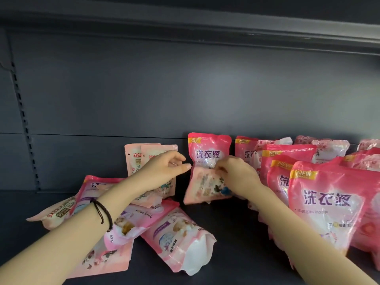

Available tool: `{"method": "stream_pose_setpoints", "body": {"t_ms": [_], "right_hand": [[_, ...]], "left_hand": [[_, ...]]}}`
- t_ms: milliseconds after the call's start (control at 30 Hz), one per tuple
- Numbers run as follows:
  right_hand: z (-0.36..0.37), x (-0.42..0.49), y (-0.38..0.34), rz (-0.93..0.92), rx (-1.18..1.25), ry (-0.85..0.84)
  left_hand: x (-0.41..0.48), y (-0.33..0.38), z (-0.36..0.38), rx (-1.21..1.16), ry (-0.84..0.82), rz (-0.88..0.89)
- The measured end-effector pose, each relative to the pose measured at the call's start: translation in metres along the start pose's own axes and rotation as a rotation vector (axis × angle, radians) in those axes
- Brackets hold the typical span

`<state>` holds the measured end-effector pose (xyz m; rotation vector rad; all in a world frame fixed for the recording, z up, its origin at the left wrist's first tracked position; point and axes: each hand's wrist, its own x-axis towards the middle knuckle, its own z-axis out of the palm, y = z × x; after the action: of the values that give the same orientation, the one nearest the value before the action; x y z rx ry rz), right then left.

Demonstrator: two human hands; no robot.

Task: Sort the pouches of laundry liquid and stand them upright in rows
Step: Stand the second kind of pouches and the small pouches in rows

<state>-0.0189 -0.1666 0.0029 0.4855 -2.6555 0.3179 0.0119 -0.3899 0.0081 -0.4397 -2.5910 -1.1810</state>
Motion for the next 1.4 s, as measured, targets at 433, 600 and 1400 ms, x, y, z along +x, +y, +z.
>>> {"method": "stream_pose_setpoints", "body": {"t_ms": [433, 600, 1400], "right_hand": [[0.048, -0.022, 0.003, 0.570, 1.038, 0.254], [0.047, -0.029, 0.000, 0.404, 0.919, 0.332], [0.035, -0.037, -0.059, 0.020, 0.157, -0.801]], "left_hand": [[0.024, 0.006, 0.046, -0.189, 0.186, -0.169], [0.029, 0.010, 0.056, -0.147, 0.203, -0.126], [-0.125, -0.004, 0.021, 0.570, -0.070, 0.042]]}}
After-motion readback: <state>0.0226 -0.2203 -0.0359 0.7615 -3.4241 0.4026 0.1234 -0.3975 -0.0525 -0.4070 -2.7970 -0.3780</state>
